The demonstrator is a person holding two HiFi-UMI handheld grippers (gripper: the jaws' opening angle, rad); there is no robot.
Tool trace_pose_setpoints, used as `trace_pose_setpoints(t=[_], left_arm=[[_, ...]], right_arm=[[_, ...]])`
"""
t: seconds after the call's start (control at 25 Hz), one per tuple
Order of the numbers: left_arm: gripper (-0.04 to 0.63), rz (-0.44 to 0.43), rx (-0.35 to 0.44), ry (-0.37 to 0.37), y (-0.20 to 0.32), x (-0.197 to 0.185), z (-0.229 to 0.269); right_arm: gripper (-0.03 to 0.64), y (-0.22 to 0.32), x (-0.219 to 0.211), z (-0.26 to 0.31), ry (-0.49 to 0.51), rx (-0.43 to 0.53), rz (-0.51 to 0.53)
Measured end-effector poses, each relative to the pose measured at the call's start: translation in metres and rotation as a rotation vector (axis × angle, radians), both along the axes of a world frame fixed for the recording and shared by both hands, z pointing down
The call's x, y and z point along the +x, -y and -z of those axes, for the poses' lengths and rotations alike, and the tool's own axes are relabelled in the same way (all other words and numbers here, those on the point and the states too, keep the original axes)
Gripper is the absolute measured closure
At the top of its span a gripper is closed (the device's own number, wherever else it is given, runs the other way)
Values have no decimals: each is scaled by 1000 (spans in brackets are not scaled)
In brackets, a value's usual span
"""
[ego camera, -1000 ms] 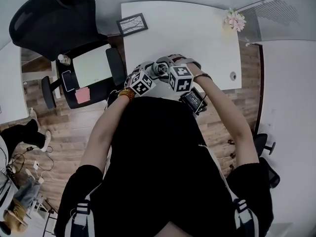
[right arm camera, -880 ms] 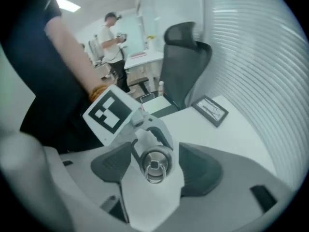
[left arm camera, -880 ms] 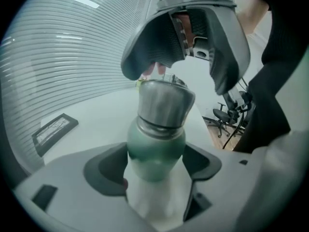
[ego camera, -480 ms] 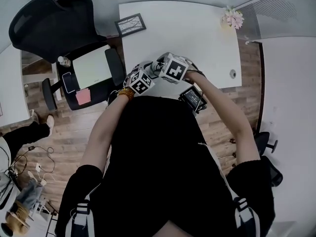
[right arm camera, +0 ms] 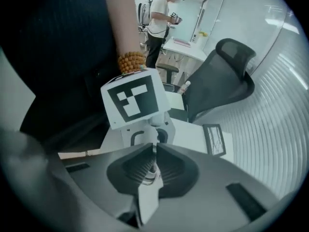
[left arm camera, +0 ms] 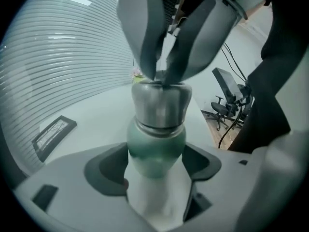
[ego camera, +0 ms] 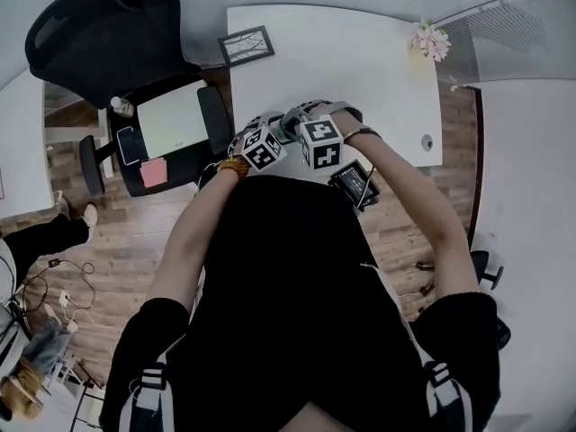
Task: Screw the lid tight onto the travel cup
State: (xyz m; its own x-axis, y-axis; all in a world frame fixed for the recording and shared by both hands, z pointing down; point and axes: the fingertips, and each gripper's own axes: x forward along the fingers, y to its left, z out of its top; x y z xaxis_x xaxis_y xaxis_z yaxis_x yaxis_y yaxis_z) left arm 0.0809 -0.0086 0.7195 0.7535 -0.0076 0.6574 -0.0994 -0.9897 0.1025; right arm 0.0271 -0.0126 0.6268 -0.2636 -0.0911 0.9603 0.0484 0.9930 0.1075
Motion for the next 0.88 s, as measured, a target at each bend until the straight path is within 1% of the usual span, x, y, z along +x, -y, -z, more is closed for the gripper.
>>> trace_pose_setpoints(t=[0.04,0.08,0.12,0.2,0.32,0.4,0.44,0.48,0.56,0.64,0.72,0.8,0.88], left_arm=[[242,0,-1,2,0,0,0],[242,1,-3,4,1,1,0],[242,3,-4,5,1,1,0],[242,5,-7,6,1,0,-1],[242,5,-10,5,1,0,-2],[242,7,-12,5,2,1,-1],[242,6,-13,6,2,2,-1],[242,5,-15,10,2,2,-1],[242,2,-18,20,3,4,-2],[242,-5,-26,26,2,2,-5],[242,-15,-48,27,-7,-5,-8],[242,-15,-51,17,-4,-5,-7],[242,-19,-45,9,2,-1,-5]], right_arm=[[583,0,-1,2,22,-21,-19],[515,0,-2,5,62,-60,-75],[452,3,-3,9,108,-101,-151],[394,14,3,14,167,-138,-305],[390,24,24,6,142,-163,-461],[376,22,28,2,147,-226,-536],[352,20,28,0,147,-254,-557],[342,18,27,-1,136,-267,-563],[346,17,28,-7,85,-256,-556],[370,11,30,-16,36,-261,-556],[383,3,22,-20,24,-283,-560],[385,9,21,-16,6,-267,-529],[385,12,24,-14,-30,-253,-451]])
